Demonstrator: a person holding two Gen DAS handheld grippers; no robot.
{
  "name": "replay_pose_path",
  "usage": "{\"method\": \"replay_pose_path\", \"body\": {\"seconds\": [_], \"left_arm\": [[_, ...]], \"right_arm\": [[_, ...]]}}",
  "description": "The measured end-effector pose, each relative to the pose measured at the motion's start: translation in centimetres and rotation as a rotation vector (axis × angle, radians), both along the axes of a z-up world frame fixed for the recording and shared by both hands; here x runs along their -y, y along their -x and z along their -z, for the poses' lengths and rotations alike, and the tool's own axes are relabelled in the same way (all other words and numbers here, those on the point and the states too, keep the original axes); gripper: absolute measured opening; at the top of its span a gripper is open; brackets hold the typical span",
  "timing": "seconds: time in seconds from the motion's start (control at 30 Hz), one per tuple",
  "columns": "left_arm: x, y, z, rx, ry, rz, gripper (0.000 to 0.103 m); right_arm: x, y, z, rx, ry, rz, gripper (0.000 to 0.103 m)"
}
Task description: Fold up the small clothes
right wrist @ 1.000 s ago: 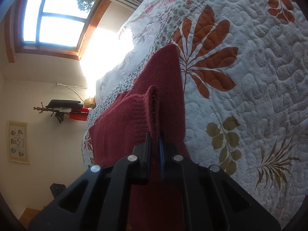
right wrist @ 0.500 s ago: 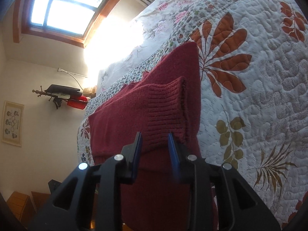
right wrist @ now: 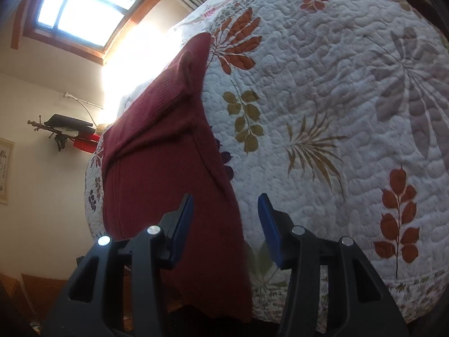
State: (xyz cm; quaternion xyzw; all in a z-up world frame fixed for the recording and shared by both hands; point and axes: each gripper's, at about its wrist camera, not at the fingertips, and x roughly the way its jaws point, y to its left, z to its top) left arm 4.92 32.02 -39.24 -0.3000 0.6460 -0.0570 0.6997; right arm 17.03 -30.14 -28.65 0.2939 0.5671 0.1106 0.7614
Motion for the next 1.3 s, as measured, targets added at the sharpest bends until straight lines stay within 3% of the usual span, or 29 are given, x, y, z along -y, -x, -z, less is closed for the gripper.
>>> {"method": "replay_pose_path", "body": {"seconds": [0.17,0.43,0.5,0.53,0.57,0.63,0.8,1.0,1.17,1.3], "left_arm": [[0.7,-0.1,3.6,0.039,0.062,0.088,0.089],[1.9,-1.8,6.9,0.037,0.143,0.159,0.086],[2.1,-1.8,7.4,0.018,0.158,0.166,0.068],[2.2,-1.7,7.7,-0.001,0.172,0.172,0.037],[2.2,-1.6,7.8,-0.01,0.182,0.17,0.016],[1.7,-1.4,7.4,-0.015,0.206,0.148,0.008],[-0.8,0.4,4.4,0.001,0.339,0.042,0.006],[-3.6,2.4,-1.4,0.063,0.536,-0.046,0.006],[-3.0,2.9,-3.9,0.074,0.624,-0.088,0.006],[-2.3,2.7,-5.3,0.074,0.644,-0.073,0.006]], "right_arm": [[-0.6,8.0,1.2,-0.093,-0.067,0.145,0.048],[-5.7,15.1,-1.2,-0.101,-0.051,0.157,0.048],[-6.0,16.4,-1.4,-0.098,-0.052,0.181,0.048],[-6.0,17.1,-1.5,-0.097,-0.054,0.193,0.048],[-6.1,17.7,-1.5,-0.094,-0.056,0.202,0.048],[-6.3,18.7,-1.5,-0.089,-0.059,0.218,0.048],[-6.6,21.1,-0.5,-0.084,-0.084,0.258,0.048],[-6.8,23.7,3.2,-0.127,-0.156,0.313,0.049],[-7.5,25.1,8.2,-0.175,-0.29,0.366,0.052],[-8.5,25.7,12.5,-0.2,-0.425,0.421,0.062]]}}
